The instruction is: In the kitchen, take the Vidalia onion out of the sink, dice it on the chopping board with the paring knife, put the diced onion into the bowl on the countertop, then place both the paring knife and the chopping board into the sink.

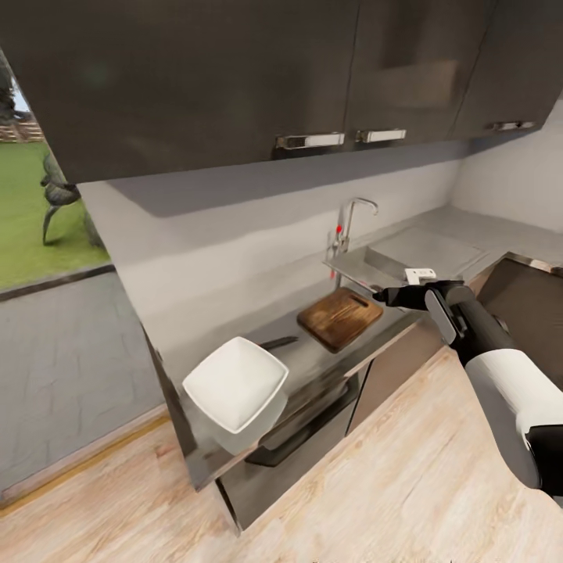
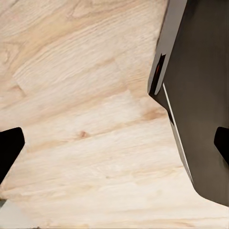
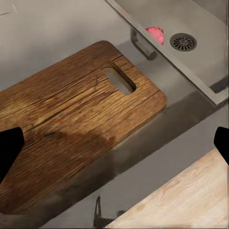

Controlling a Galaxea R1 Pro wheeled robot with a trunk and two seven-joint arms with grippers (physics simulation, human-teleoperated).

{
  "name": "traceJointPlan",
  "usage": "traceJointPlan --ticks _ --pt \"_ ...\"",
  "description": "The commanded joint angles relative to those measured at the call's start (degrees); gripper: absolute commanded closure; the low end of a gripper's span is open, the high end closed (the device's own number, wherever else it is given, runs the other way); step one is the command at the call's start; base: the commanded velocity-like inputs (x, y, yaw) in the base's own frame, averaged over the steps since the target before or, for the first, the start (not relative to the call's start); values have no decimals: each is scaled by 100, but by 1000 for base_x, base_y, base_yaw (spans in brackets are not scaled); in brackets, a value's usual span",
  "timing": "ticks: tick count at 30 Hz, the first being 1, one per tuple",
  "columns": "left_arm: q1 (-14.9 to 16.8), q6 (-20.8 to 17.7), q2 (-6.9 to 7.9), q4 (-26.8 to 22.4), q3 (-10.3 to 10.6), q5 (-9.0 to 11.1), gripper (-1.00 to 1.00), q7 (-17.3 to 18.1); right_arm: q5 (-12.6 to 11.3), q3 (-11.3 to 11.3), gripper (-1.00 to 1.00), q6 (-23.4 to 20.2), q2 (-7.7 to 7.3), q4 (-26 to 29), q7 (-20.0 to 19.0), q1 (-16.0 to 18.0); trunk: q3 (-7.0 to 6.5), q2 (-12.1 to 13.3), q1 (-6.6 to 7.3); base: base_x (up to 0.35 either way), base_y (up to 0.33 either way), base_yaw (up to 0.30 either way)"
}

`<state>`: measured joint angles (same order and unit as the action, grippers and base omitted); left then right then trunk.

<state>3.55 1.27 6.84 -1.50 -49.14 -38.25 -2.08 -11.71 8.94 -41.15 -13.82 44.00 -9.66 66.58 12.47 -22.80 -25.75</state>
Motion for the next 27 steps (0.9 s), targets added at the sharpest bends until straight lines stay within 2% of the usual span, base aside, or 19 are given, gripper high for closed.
traceJointPlan --ticks 1,21,27 --pt "7 14 2 10 -43 -60 -100 -20 -25 20 -100 -24 -6 4 8 6 11 -12 -3 0 318 -299" --pt "6 10 2 12 -43 -60 -100 -20 -24 20 -100 -29 -4 -1 16 4 11 -12 -3 0 319 -270" --pt "5 9 0 11 -43 -60 -100 -20 -25 20 -100 -30 -3 -21 28 4 11 -12 -3 0 321 -159"
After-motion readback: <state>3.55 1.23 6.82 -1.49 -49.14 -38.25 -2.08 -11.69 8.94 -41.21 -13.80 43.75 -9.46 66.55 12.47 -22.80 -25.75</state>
